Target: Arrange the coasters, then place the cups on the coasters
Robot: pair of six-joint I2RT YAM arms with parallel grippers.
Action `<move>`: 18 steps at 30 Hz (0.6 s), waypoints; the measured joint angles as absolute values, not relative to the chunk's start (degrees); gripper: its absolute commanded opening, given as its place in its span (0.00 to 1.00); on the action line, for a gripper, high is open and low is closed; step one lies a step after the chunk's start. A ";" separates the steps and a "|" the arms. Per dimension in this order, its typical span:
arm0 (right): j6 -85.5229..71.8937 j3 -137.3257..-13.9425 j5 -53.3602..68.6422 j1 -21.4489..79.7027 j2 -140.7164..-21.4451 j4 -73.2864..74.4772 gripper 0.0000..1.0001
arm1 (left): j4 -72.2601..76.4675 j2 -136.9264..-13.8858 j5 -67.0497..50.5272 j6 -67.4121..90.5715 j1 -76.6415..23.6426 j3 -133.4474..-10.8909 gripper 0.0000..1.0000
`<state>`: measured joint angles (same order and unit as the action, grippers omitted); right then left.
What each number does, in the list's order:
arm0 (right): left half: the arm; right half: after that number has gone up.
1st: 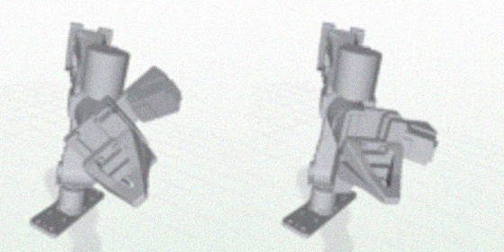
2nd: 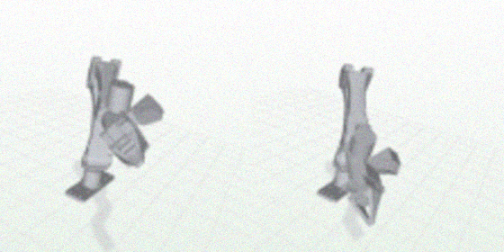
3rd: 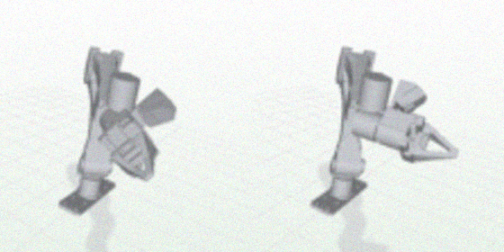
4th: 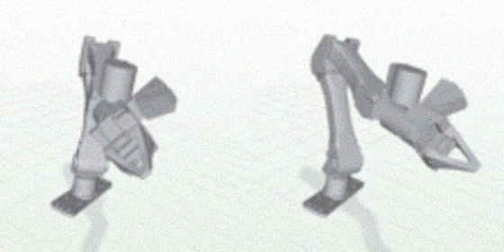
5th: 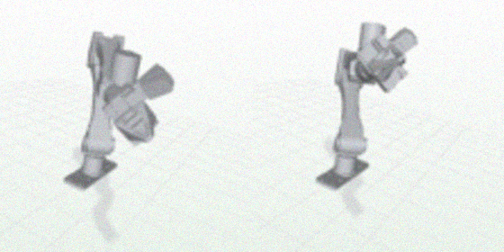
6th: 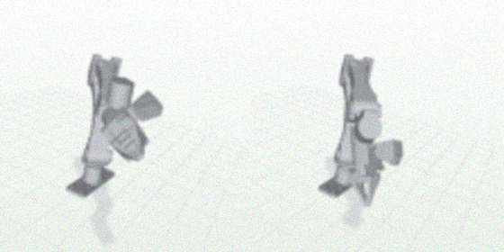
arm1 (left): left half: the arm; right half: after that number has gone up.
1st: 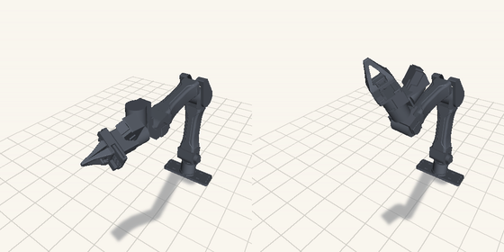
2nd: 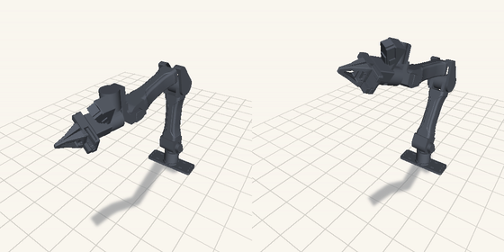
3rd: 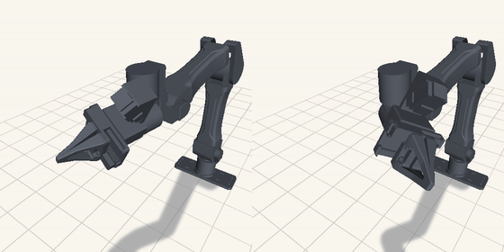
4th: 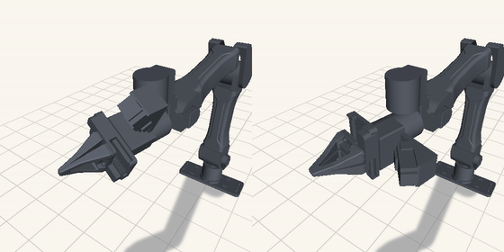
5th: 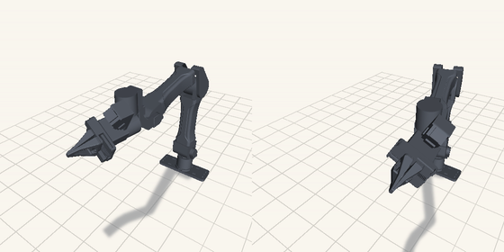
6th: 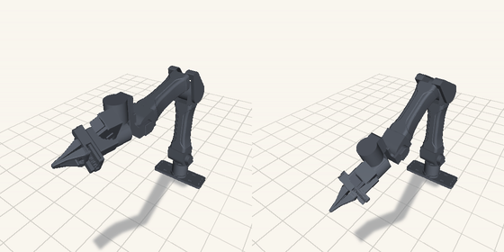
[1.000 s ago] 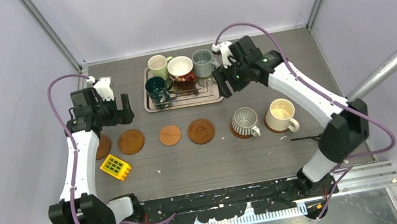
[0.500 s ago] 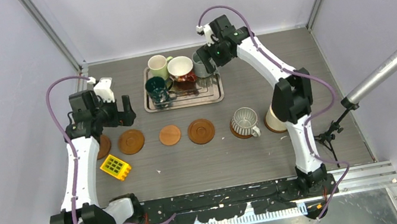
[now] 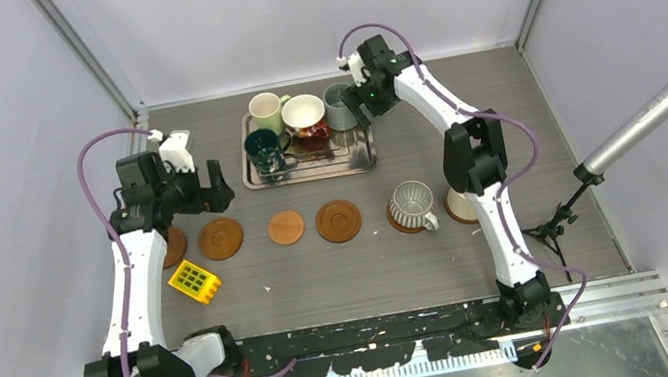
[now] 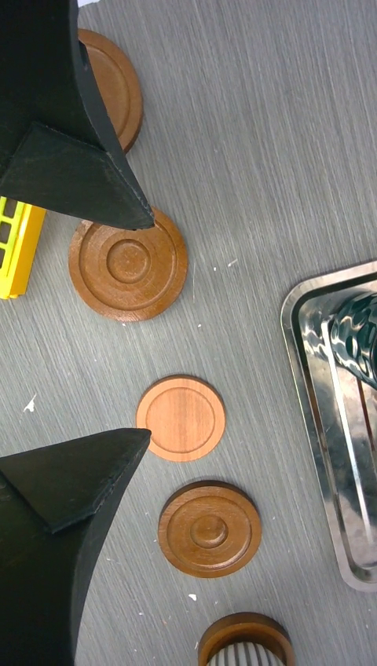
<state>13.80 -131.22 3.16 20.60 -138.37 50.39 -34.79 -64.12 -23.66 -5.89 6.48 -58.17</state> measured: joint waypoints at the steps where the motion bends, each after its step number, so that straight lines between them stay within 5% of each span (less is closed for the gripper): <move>1: 14.13 -131.83 3.22 20.49 -138.89 50.19 0.90 | -34.79 -64.14 -23.75 -5.82 6.48 -58.17 1.00; 13: 15.07 -135.57 4.36 20.51 -141.91 46.63 0.83 | -34.85 -64.75 -25.67 -4.67 6.48 -58.54 1.00; 18: 14.66 -135.72 4.60 20.56 -142.63 45.01 0.70 | -34.89 -65.04 -25.69 -4.67 6.48 -58.76 1.00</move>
<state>14.66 -135.72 4.60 20.56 -142.63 45.01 -34.89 -65.04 -25.69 -4.67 6.48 -58.76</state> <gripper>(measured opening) 0.772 0.996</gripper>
